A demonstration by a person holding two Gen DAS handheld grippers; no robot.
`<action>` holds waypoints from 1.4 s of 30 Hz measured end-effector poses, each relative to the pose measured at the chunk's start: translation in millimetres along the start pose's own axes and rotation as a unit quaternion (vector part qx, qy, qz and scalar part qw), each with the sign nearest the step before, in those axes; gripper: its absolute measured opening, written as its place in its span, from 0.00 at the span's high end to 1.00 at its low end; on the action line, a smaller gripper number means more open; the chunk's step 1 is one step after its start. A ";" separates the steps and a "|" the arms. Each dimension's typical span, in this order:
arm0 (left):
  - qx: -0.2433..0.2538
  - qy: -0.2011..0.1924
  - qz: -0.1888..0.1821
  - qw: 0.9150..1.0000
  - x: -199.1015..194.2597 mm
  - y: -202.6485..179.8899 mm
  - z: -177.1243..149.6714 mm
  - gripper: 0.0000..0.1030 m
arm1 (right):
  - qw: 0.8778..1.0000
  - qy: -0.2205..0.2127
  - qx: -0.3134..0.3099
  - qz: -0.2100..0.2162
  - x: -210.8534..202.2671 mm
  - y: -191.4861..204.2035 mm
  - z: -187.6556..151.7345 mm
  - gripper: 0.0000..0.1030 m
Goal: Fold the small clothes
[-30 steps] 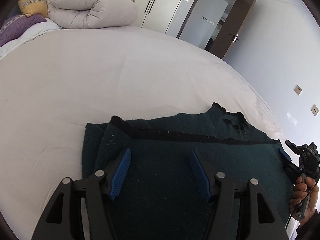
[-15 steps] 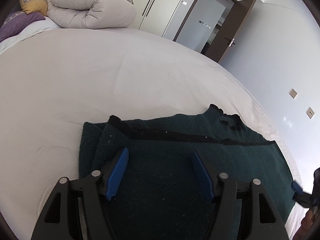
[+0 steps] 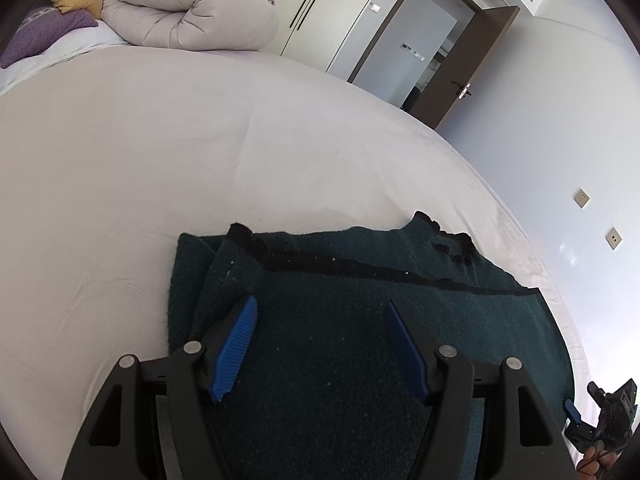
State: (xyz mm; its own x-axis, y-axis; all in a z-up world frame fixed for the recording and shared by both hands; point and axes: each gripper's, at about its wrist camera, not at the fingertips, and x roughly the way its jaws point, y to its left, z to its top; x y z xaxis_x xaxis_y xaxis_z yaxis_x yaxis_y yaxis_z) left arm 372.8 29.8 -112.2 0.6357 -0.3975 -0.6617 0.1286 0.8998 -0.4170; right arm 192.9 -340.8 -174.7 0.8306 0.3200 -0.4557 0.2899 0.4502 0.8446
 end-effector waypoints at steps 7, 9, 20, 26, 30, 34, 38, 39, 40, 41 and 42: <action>-0.053 -0.012 -0.025 0.998 -74.1 -1.5 -40.5 0.28 | 0.997 0.054 -0.027 0.039 3.9 42.9 -27.2 0.47; -0.068 -0.013 -0.023 0.997 -89.0 -1.4 -57.5 0.25 | 0.989 0.117 -0.056 0.071 41.0 74.2 -55.0 0.47; -0.136 -0.012 0.010 0.991 -128.7 49.1 -68.8 0.24 | 0.975 0.204 -0.038 0.078 136.7 76.6 -98.3 0.52; -0.140 0.069 -0.022 0.987 -92.4 60.4 -56.9 0.13 | 0.993 0.102 -0.004 0.063 54.7 38.8 -29.1 0.41; -0.151 0.104 -0.047 0.982 -78.5 57.1 -48.1 0.13 | 0.991 0.105 -0.007 0.086 37.6 44.5 -18.4 0.41; -0.143 0.151 -0.054 0.977 -66.8 54.5 -38.1 0.13 | 0.986 0.132 -0.027 0.100 38.5 56.5 -26.0 0.41; -0.150 0.184 -0.058 0.970 -61.7 57.3 -34.7 0.17 | 0.981 0.152 -0.044 0.113 49.1 73.7 -25.7 0.41; -0.160 0.189 -0.062 0.967 -61.7 59.8 -34.1 0.21 | 0.980 0.156 -0.048 0.114 48.9 81.1 -27.8 0.41; -0.170 0.193 -0.068 0.964 -61.3 62.6 -34.6 0.25 | 0.979 0.160 -0.051 0.116 52.3 87.6 -29.5 0.41; -0.177 0.199 -0.075 0.961 -60.1 64.3 -35.9 0.31 | 0.978 0.165 -0.056 0.117 53.7 94.4 -29.7 0.41; -0.180 0.205 -0.077 0.959 -58.8 64.5 -37.0 0.35 | 0.976 0.170 -0.062 0.118 57.5 100.6 -29.4 0.41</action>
State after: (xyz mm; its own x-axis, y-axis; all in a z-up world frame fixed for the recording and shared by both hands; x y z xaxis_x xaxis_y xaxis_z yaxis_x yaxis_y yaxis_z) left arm 315.5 104.5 -123.2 0.2682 -0.6241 -0.7339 -0.1219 0.7337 -0.6685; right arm 255.9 -252.6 -124.3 0.6559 0.6751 -0.3377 0.0329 0.4214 0.9063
